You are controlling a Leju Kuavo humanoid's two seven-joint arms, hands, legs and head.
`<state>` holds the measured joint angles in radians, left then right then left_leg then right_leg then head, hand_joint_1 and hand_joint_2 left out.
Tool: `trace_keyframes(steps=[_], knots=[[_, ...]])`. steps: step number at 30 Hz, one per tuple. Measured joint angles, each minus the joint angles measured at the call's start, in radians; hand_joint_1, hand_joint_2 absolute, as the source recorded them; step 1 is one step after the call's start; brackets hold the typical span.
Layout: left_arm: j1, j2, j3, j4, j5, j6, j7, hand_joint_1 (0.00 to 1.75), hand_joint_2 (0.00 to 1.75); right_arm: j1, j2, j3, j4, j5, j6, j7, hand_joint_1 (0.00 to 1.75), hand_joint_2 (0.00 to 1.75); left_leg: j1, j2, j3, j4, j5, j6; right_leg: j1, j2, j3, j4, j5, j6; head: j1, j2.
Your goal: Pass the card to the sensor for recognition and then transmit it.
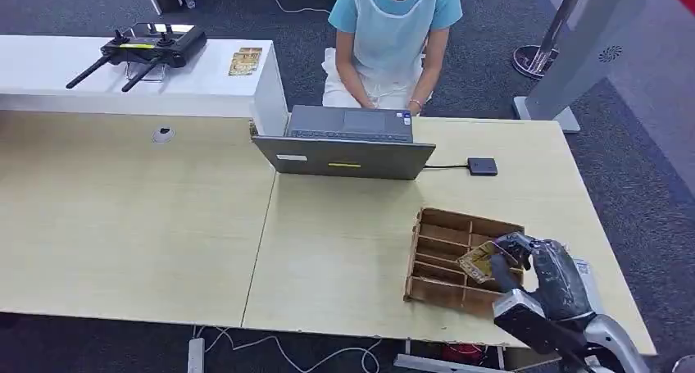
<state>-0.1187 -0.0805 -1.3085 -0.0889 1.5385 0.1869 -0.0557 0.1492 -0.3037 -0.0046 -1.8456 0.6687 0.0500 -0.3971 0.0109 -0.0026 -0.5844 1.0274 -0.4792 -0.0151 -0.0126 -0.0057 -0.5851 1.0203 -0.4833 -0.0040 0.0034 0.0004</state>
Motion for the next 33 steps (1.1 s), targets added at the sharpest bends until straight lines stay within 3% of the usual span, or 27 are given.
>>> trace_keyframes(steps=[18,33], knots=[[-0.004,0.004,-0.013,0.0,0.0,-0.014,-0.003,0.0,0.0,-0.259,-0.008,0.044,0.006,0.027,0.006,-0.008,1.75,1.75,0.0,0.0,0.0,0.0,0.001,0.0,0.0,0.0,0.0,0.001,0.001,0.0,0.0,0.0],[-0.009,0.009,-0.063,0.0,-0.001,-0.03,-0.017,0.0,0.0,-0.628,0.0,0.246,0.167,0.082,0.025,0.101,1.75,1.75,0.0,-0.001,-0.001,0.0,0.003,0.0,0.0,0.0,0.0,0.002,0.002,0.0,0.0,0.0]])
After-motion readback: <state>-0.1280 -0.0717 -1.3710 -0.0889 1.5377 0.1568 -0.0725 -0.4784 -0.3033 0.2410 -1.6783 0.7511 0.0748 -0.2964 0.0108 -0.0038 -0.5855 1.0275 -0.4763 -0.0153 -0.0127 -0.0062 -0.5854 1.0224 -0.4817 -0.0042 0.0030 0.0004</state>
